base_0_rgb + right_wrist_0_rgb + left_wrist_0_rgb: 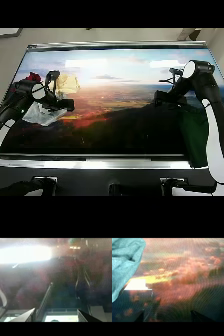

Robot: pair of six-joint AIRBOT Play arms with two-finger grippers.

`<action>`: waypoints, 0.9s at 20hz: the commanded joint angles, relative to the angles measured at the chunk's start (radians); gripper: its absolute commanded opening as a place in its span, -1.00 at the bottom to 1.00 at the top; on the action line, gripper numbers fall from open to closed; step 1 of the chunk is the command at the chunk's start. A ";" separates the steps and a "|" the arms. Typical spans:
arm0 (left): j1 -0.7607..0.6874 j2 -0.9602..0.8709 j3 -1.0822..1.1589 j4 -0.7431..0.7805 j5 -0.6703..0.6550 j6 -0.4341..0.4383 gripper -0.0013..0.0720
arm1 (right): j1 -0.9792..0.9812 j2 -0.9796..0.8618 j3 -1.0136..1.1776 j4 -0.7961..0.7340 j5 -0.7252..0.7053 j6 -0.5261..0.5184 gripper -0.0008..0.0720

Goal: Fold the shirts.

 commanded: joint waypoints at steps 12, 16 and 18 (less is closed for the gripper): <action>0.000 0.001 0.000 0.000 0.000 0.000 0.99 | 0.000 -0.001 0.001 0.000 0.000 0.000 0.74; 0.000 0.001 0.000 -0.001 0.000 0.000 0.99 | 0.000 -0.001 0.001 0.000 0.000 0.000 0.74; -0.001 -0.001 -0.001 -0.008 0.010 0.000 0.99 | 0.000 -0.001 0.001 0.001 -0.003 0.000 0.74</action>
